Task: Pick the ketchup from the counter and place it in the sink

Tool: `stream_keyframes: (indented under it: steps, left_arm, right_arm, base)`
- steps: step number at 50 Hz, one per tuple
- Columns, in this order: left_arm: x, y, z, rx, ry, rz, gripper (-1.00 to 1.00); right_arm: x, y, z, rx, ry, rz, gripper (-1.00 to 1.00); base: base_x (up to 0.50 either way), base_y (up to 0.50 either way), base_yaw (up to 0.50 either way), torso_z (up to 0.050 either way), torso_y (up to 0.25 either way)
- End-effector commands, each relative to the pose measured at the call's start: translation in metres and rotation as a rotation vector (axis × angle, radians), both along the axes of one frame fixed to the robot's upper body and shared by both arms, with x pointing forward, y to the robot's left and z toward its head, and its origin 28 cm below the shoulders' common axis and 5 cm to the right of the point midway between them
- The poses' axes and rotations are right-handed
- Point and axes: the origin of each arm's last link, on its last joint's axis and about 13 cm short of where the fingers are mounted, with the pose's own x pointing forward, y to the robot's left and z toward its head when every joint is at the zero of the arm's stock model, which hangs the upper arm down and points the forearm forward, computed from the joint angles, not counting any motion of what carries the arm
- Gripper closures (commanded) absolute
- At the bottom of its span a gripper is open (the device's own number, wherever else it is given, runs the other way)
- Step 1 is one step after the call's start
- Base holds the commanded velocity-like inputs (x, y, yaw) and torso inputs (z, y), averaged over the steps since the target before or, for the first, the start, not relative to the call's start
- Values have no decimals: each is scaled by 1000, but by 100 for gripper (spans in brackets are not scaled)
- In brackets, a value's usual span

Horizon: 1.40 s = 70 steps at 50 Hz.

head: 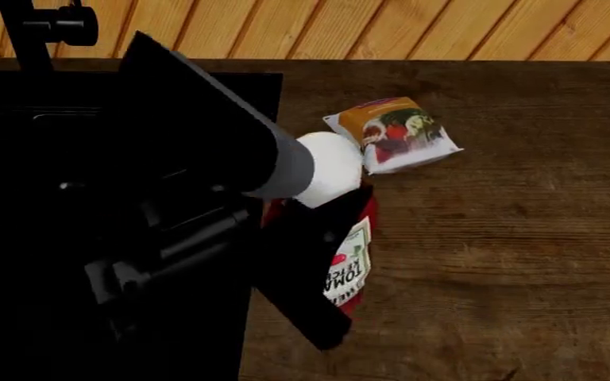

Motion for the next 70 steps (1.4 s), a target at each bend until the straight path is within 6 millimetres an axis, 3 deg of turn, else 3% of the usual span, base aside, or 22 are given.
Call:
stream_keyframes:
  steps: [1, 9, 16, 21, 36, 50, 60, 70]
  left_arm:
    - [13, 38, 50, -109, -88, 209, 100]
    - [50, 70, 57, -146, -101, 415, 100]
    - [88, 97, 53, -199, -47, 580, 100]
    - [103, 109, 46, -217, -34, 653, 100]
    - [149, 132, -15, -273, 80, 819, 100]
    - [179, 134, -80, -265, 165, 966, 100]
    - [188, 130, -114, -181, 162, 1028, 100]
    - [183, 122, -145, -131, 213, 1033, 100]
  right_arm:
    - [1, 0, 0, 2, -1, 6, -100]
    - [2, 0, 1, 3, -7, 16, -100]
    - [-2, 0, 4, 2, -9, 12, -100]
    - [-1, 0, 4, 4, -9, 13, -100]
    - [1, 0, 1, 4, -2, 19, -100]
    - [4, 0, -4, 12, 6, 25, -100]
    - [4, -1, -8, 20, 8, 23, -100]
    - [1, -1, -10, 34, 3, 18, -100]
  base:
    - [0, 0, 0, 0, 10]
    - [0, 0, 0, 0, 0]
    - [0, 0, 0, 0, 0]
    - [0, 0, 1, 0, 2]
    - [0, 0, 0, 0, 1]
    - [0, 0, 0, 0, 1]
    - [0, 0, 0, 0, 1]
    - [0, 0, 0, 0, 0]
